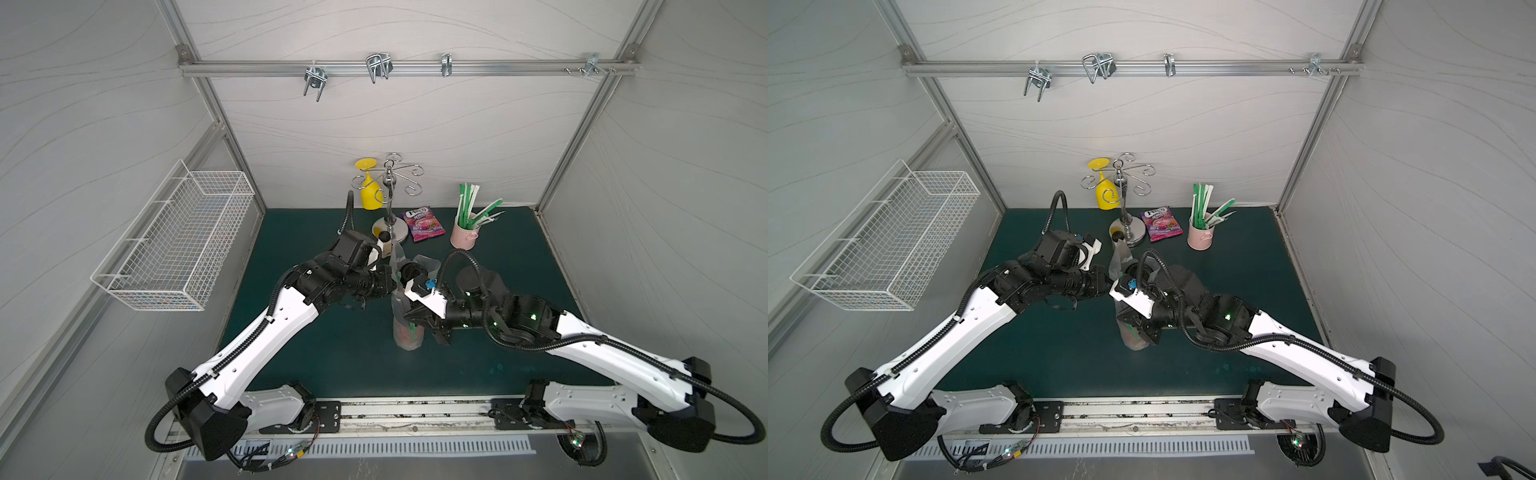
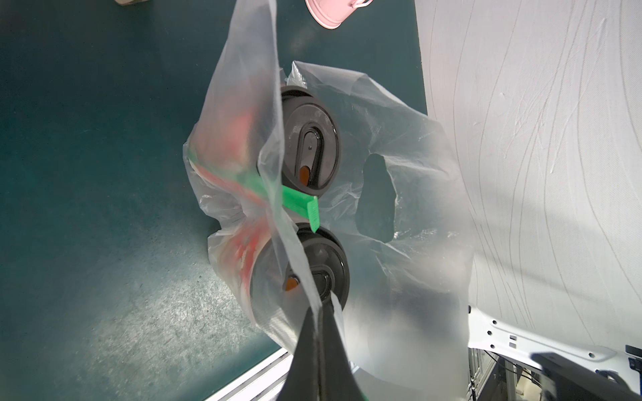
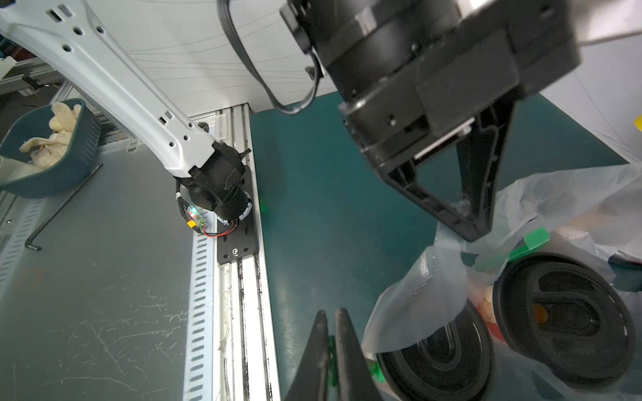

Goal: Pack milk tea into plastic carrier bags
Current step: Place the straw in the plastic carrier bag.

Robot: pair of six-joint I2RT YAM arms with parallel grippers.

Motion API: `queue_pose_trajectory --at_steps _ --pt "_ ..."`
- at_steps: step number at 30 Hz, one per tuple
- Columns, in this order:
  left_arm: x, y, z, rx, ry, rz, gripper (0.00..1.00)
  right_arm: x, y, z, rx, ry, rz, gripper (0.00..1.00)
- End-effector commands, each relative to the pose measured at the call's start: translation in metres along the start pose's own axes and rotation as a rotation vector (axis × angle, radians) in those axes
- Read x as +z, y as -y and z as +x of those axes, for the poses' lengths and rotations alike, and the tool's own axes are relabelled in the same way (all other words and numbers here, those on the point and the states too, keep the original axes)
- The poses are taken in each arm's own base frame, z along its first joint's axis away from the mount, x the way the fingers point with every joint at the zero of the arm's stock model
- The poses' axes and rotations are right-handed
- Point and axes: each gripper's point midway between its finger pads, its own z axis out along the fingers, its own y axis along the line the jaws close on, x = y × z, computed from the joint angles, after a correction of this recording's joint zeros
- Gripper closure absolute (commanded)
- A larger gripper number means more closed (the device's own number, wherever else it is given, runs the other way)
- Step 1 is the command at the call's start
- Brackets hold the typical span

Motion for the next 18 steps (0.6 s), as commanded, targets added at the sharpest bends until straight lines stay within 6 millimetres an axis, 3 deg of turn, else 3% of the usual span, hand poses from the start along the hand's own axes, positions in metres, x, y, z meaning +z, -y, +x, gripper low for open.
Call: queue_pose_trajectory --at_steps 1,4,6,12,18 --pt "-0.009 0.006 -0.007 0.003 0.043 0.031 1.0 0.001 -0.001 0.0 0.012 0.04 0.002 0.91" --pt "-0.01 0.005 -0.008 0.002 0.045 0.032 1.0 0.005 -0.002 0.007 0.043 0.047 -0.006 0.9" --pt "-0.01 0.005 -0.008 0.002 0.046 0.035 1.0 0.004 0.0 0.007 0.053 0.047 0.004 0.84" --pt "-0.009 0.005 -0.007 0.001 0.042 0.041 1.0 -0.017 -0.002 -0.017 0.04 0.093 0.023 0.72" --pt "-0.008 0.005 -0.007 -0.002 0.042 0.046 1.0 -0.017 -0.006 -0.021 0.02 0.09 0.02 0.75"
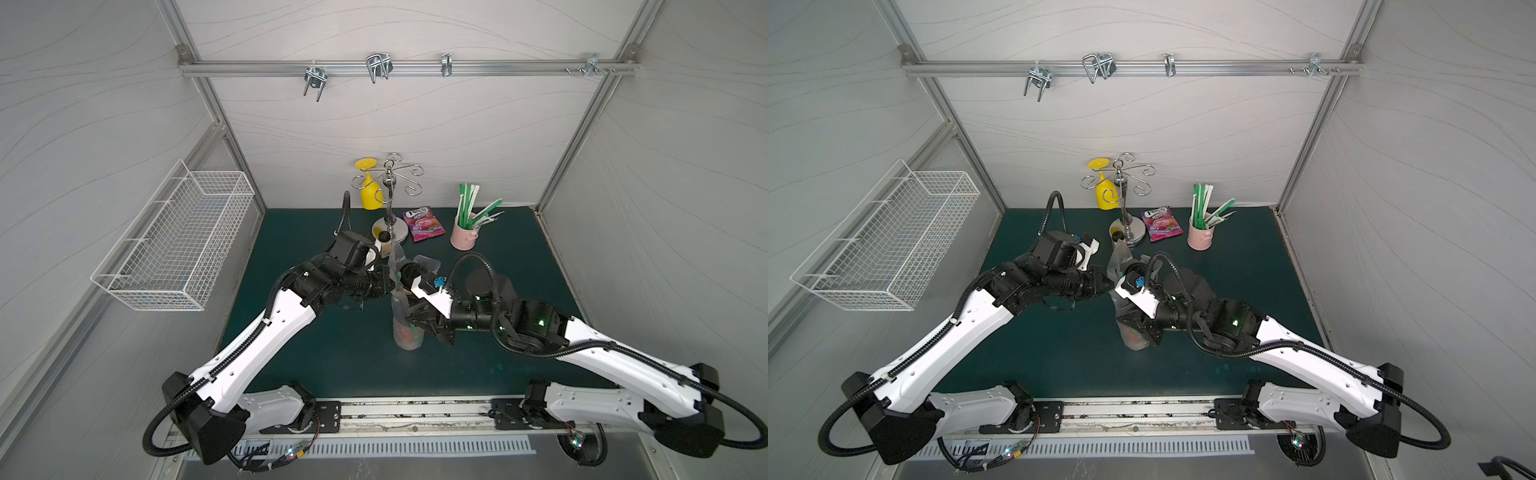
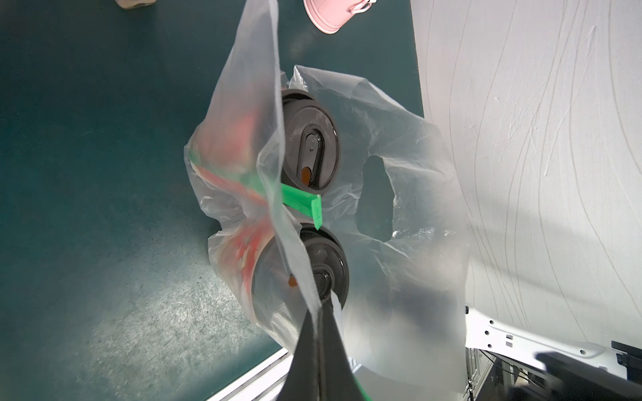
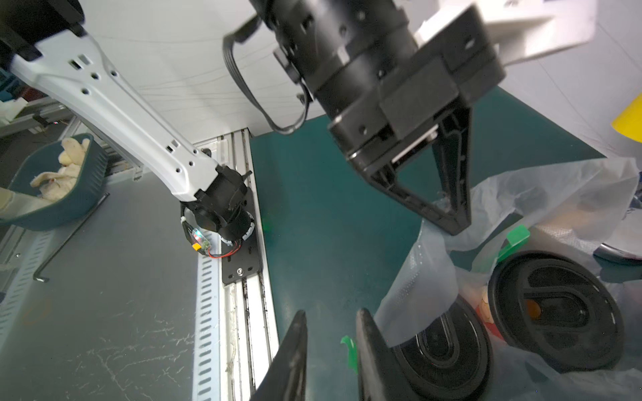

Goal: Pack milk tea into plastic carrier bags
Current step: Place the straw in the plastic carrier bag.

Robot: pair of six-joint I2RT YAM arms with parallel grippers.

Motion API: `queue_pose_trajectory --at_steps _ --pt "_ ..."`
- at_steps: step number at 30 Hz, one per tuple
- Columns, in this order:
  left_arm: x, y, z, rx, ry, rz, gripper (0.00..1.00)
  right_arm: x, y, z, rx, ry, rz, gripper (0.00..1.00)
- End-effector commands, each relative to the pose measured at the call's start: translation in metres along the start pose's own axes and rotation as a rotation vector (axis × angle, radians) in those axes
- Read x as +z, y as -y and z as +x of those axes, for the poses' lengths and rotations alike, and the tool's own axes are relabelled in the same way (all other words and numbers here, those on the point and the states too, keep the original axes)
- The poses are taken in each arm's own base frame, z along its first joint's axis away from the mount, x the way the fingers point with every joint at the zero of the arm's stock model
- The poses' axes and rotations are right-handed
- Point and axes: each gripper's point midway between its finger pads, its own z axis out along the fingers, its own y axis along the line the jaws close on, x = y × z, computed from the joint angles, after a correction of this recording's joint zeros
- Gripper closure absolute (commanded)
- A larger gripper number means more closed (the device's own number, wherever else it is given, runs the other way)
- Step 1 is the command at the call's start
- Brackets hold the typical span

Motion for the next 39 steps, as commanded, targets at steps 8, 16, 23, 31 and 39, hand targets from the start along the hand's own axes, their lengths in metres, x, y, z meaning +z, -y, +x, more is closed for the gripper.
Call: queue_pose_trajectory --at_steps 8,16,23,31,39 --pt "-0.008 0.007 -0.006 0.006 0.039 0.038 1.0 0.014 0.006 0.018 -0.01 -0.069 0.032 0.89" --pt "-0.009 0.005 -0.006 0.004 0.043 0.032 1.0 0.02 0.01 0.036 0.012 -0.113 0.048 0.96" --pt "-0.011 0.005 -0.007 0.004 0.046 0.033 1.0 0.023 0.012 0.05 0.041 -0.13 0.058 0.96" --pt "-0.013 0.005 -0.007 0.006 0.047 0.034 1.0 0.025 0.013 0.056 0.051 -0.143 0.062 0.94" --pt "-0.015 0.006 -0.008 0.007 0.05 0.033 1.0 0.02 0.01 0.059 0.049 -0.151 0.053 0.92"
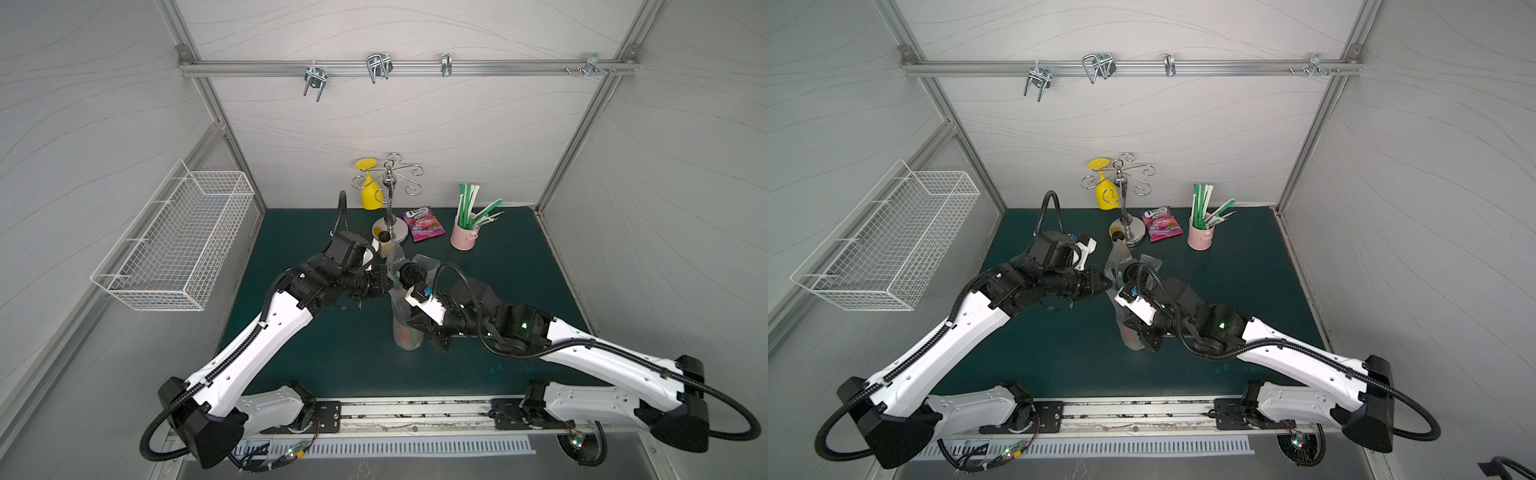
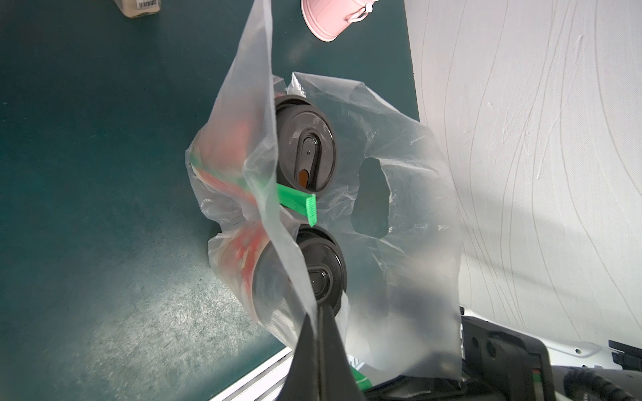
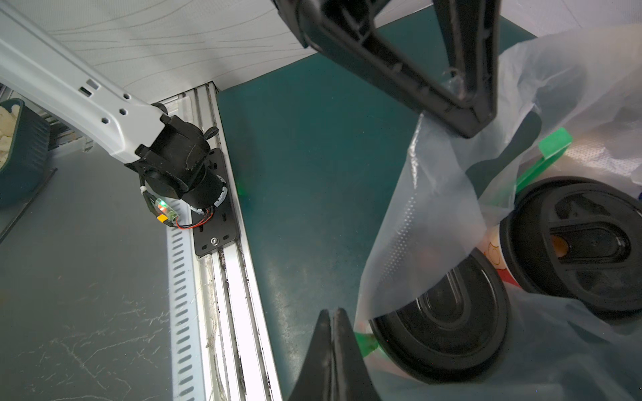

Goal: Pack milk tea into plastic carrier bags
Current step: Place the straw in the plastic carrier bag, then reset both arms

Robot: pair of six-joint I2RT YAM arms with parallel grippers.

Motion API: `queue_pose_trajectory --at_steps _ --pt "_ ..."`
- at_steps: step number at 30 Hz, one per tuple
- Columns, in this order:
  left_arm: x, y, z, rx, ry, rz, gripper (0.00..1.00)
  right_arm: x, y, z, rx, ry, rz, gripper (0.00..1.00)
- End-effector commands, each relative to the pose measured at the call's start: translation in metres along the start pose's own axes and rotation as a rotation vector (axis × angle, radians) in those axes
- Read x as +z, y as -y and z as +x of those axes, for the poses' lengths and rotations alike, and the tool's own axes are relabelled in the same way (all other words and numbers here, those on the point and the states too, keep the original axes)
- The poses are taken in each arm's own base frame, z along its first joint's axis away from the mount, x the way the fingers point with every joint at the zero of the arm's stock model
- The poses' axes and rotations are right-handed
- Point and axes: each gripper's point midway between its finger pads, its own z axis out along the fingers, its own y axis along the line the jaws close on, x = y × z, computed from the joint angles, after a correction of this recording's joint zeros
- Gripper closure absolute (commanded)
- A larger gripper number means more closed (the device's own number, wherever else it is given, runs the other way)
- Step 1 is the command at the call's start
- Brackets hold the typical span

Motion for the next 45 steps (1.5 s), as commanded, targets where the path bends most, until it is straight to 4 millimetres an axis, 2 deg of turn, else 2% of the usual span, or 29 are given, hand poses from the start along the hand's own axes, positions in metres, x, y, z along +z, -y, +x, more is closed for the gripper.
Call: queue_pose_trajectory --at_steps 1,9,14,16,18,19,22,26,28,29,31,34,36,37,39,41,42,45 --pt "-0.008 0.006 -0.005 0.007 0.026 0.023 1.0 -0.001 -0.003 0.007 -0.002 -0.012 -0.01 0.92" --pt "-0.008 0.006 -0.004 0.006 0.021 0.026 1.0 0.004 -0.003 0.014 0.019 -0.022 -0.011 0.91" --pt "-0.013 0.008 -0.006 0.01 0.033 0.027 0.99 -0.005 -0.007 0.0 0.012 0.0 -0.026 0.86" --pt "-0.015 0.009 -0.008 0.015 0.042 0.024 0.84 -0.013 -0.008 -0.01 0.003 0.022 -0.023 0.81" --pt "-0.017 0.009 -0.009 0.016 0.046 0.019 0.69 -0.022 -0.008 -0.021 -0.003 0.055 -0.01 0.69" --pt "-0.019 0.01 -0.01 0.021 0.05 0.019 0.61 -0.028 -0.008 -0.028 -0.007 0.077 -0.005 0.66" --pt "-0.026 0.012 -0.014 0.032 0.063 0.015 0.49 -0.046 -0.001 -0.046 -0.011 0.136 0.051 0.58" --pt "-0.048 0.016 -0.028 0.059 0.113 -0.009 0.39 -0.081 0.042 -0.066 0.038 0.198 0.324 0.35" --pt "-0.067 0.008 -0.04 0.064 0.173 -0.057 0.17 -0.106 0.077 -0.069 0.079 0.213 0.522 0.2" --pt "-0.078 0.001 -0.048 0.063 0.213 -0.088 0.13 -0.122 0.099 -0.067 0.116 0.218 0.625 0.14" --pt "-0.097 -0.021 -0.063 0.045 0.298 -0.168 0.09 -0.15 0.14 -0.053 0.22 0.223 0.802 0.03" --pt "-0.125 -0.091 -0.082 -0.044 0.442 -0.443 0.04 -0.184 0.2 -0.012 0.401 0.219 1.019 0.01" --pt "-0.142 -0.151 -0.086 -0.118 0.52 -0.704 0.03 -0.201 0.238 0.031 0.517 0.177 1.142 0.01" --pt "-0.148 -0.174 -0.085 -0.146 0.544 -0.813 0.02 -0.204 0.251 0.049 0.562 0.152 1.174 0.01" --pt "-0.154 -0.216 -0.081 -0.169 0.604 -1.016 0.02 -0.215 0.281 0.096 0.696 0.104 1.274 0.01" --pt "-0.14 -0.246 -0.08 -0.159 0.656 -1.103 0.02 -0.212 0.306 0.131 0.751 0.084 1.311 0.01" --pt "-0.127 -0.26 -0.082 -0.148 0.671 -1.102 0.02 -0.202 0.318 0.147 0.738 0.076 1.294 0.01" --pt "-0.102 -0.3 -0.087 -0.217 0.717 -1.055 0.02 -0.166 0.342 0.177 0.695 0.056 1.237 0.01"
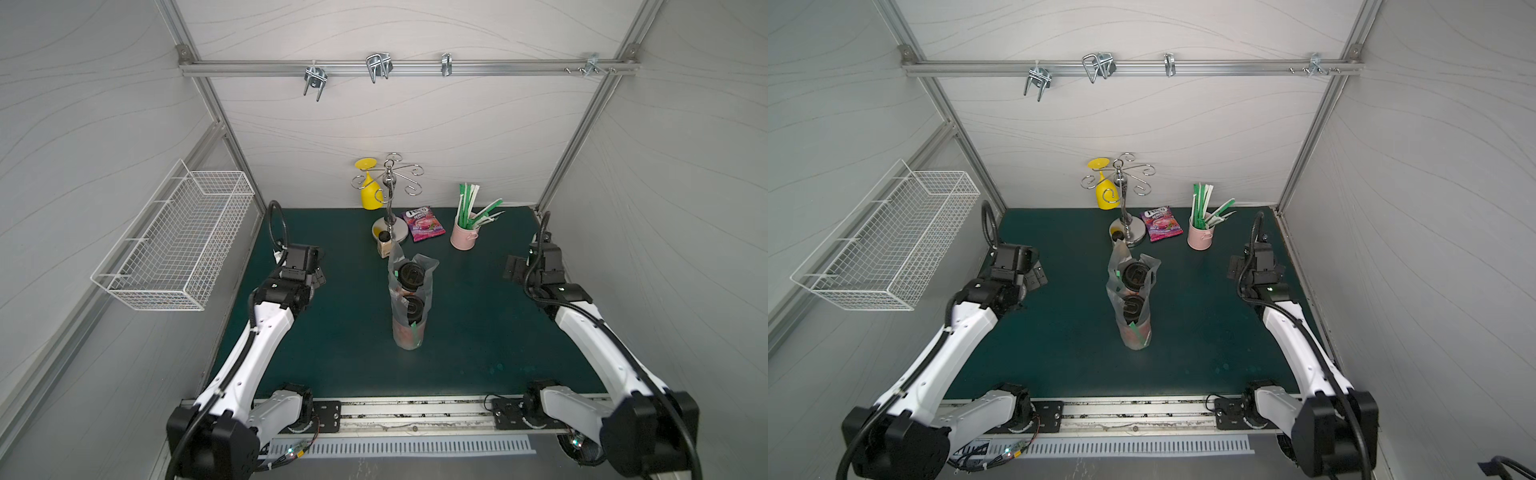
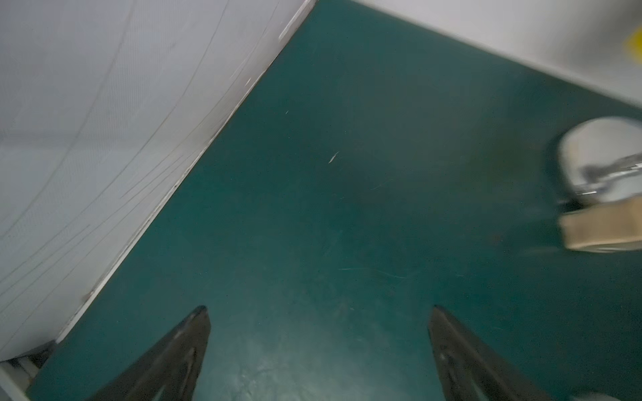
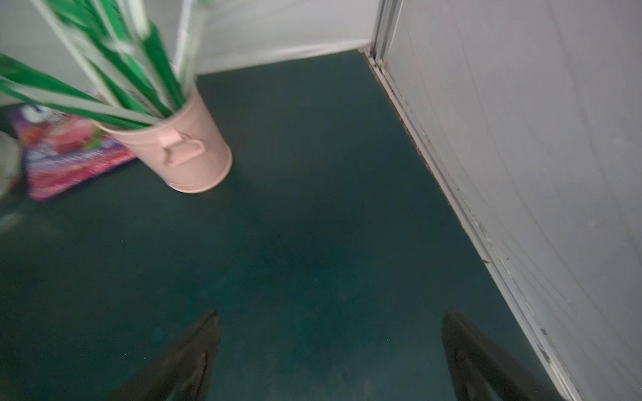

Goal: Pack milk tea into plastic carrier bags
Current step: Reset both arms

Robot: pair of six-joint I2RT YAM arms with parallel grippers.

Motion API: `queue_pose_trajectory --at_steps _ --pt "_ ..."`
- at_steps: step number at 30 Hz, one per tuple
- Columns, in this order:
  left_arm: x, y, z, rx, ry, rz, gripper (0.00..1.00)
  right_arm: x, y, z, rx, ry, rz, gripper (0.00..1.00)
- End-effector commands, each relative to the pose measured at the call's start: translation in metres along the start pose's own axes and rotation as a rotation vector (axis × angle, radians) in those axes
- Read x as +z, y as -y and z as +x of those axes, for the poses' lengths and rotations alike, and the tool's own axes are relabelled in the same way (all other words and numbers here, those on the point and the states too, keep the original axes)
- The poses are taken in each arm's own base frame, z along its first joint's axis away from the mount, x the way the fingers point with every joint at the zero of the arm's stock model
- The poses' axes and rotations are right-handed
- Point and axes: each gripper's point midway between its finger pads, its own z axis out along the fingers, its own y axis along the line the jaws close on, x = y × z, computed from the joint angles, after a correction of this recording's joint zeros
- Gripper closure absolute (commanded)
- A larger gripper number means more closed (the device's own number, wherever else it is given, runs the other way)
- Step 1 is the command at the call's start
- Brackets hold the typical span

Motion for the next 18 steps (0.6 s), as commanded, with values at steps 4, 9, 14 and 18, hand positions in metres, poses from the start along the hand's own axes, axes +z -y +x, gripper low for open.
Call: queue_pose_trajectory --at_steps 4,9,14,18 --pt "0.071 0.003 -0.037 -0.098 0.181 0.016 0.02 0.063 -0.022 0.009 -0.006 0.123 -0.055 0.01" --pt "0.115 0.041 -0.01 0.005 0.188 0.165 0.08 0.079 -0.022 0.008 -0.012 0.21 -0.039 0.01" --pt "0.115 0.055 -0.019 0.035 0.289 0.266 0.04 0.08 -0.057 0.022 -0.123 0.26 -0.197 0.01" --pt "0.108 0.086 -0.013 0.146 0.326 0.414 0.01 0.083 -0.054 0.029 -0.086 0.281 -0.267 0.01"
